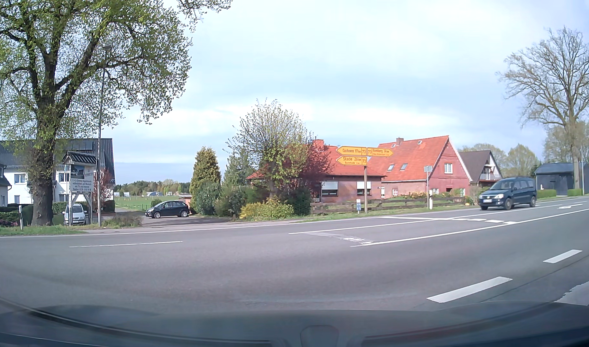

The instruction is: Follow the waypoints while adhering to traffic rules and regulations

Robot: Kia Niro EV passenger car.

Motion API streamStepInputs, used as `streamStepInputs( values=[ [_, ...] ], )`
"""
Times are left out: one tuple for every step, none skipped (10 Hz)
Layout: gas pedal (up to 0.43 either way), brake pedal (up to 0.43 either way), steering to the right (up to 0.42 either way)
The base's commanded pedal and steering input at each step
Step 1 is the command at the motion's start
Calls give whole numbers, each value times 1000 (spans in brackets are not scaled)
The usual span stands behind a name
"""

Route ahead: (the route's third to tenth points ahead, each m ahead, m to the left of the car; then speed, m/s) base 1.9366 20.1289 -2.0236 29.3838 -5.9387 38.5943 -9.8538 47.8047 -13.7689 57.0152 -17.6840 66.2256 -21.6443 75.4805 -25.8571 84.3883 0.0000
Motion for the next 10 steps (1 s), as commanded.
streamStepInputs(
  values=[
    [0, 189, -451],
    [0, 189, -451],
    [0, 189, -452],
    [0, 189, -452],
    [0, 189, -452],
    [0, 189, -451],
    [0, 189, -451],
    [0, 189, -454],
    [0, 189, -455],
    [0, 195, -455]
  ],
)
